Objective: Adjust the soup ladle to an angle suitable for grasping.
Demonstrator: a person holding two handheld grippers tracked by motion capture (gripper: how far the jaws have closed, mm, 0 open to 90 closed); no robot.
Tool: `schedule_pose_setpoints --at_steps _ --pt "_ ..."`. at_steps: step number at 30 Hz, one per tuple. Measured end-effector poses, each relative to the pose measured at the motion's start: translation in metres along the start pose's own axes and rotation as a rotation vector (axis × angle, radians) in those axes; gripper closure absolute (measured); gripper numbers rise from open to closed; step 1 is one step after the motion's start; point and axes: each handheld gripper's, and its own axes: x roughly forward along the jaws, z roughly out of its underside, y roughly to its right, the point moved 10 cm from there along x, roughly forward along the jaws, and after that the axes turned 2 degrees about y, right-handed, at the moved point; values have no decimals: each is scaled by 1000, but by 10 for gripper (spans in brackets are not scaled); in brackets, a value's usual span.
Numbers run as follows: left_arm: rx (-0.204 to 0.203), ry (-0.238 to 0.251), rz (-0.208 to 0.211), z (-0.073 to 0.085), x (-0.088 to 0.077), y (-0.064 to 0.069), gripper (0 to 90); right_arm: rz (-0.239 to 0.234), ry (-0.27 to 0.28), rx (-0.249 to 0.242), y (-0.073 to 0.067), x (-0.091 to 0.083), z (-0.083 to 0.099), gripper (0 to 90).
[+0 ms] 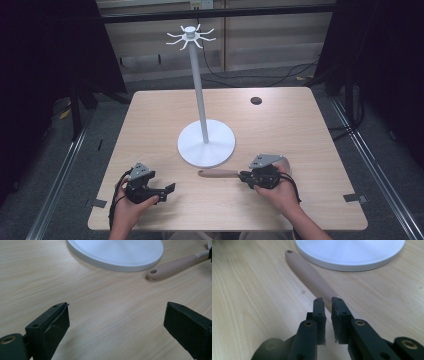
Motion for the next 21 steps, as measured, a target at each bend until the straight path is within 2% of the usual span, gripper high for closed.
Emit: schedule_pose_setpoints --at_steps 9,17,21 --pt "3 -4 11 -1 4 4 63 -28 -24 -14 4 -10 -2 698" --pt "6 -6 16 -2 6 5 63 -43 -94 -47 5 -14 -4 582" --pt "5 -5 21 -2 7 6 64 -41 -131 -63 8 -17 -4 557"
